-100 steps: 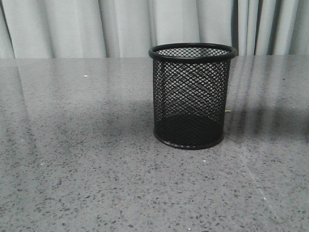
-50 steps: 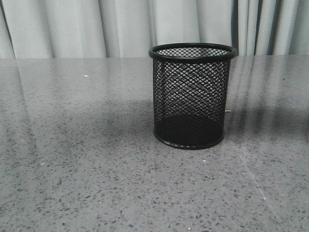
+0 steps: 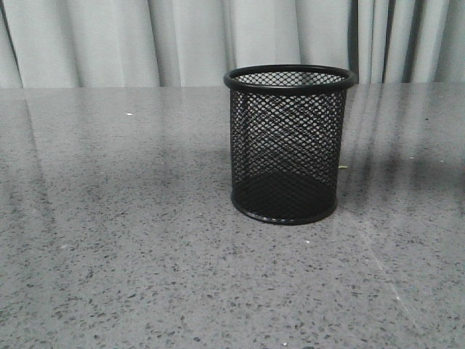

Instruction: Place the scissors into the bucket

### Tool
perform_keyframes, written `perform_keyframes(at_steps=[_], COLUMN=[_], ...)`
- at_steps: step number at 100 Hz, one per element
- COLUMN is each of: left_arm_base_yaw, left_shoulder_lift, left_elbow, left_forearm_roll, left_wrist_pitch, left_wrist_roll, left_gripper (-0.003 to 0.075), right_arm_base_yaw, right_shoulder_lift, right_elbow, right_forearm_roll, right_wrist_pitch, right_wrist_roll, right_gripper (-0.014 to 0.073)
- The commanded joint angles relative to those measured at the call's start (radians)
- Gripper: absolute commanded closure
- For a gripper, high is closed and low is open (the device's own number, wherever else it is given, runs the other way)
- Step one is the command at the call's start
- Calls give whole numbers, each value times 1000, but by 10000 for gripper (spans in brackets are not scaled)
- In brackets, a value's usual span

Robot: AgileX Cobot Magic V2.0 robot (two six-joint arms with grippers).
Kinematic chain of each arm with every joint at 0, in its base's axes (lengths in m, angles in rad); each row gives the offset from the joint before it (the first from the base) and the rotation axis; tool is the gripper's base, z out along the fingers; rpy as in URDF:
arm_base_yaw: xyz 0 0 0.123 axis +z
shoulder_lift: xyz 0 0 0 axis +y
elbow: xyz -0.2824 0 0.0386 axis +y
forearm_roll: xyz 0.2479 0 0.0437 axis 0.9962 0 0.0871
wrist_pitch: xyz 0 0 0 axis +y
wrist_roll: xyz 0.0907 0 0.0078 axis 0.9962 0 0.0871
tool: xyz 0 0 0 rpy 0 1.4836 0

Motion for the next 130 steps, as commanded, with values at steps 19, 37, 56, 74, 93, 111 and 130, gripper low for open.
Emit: perform_keyframes(at_steps=[19,37,56,74,93,111,130], left_arm_base_yaw=[157,214,228,228,228,228,228], left_shoulder_lift=[-108,-134,-145,-145,-145,-145,-145], left_elbow=[-33,-33,-33,-33,-33,-33,-33], left_forearm_roll=[-11,-11,-11,-11,-11,-11,-11], left_wrist_pitch=[-5,4,27,27,27,27,27], left_wrist_roll=[-169,-229,-229,-229,-229,-229,-229], left_gripper=[230,230,230,230,230,230,230], right_arm_base_yaw=[-13,-13,-11,29,162,279,333], right_shoulder_lift=[-22,-22,-34,-34,-59,-92,-131], right_elbow=[-244,-380,-407,-407,-361,-297,-291], right_forearm_roll=[-343,-528,-573,-648,-773,-824,-858], right_wrist_pitch=[175,310,310,312,313,313,313], right_wrist_roll=[221,343,383,423,499,578,620], right_gripper=[638,638,638,638,638,638,637])
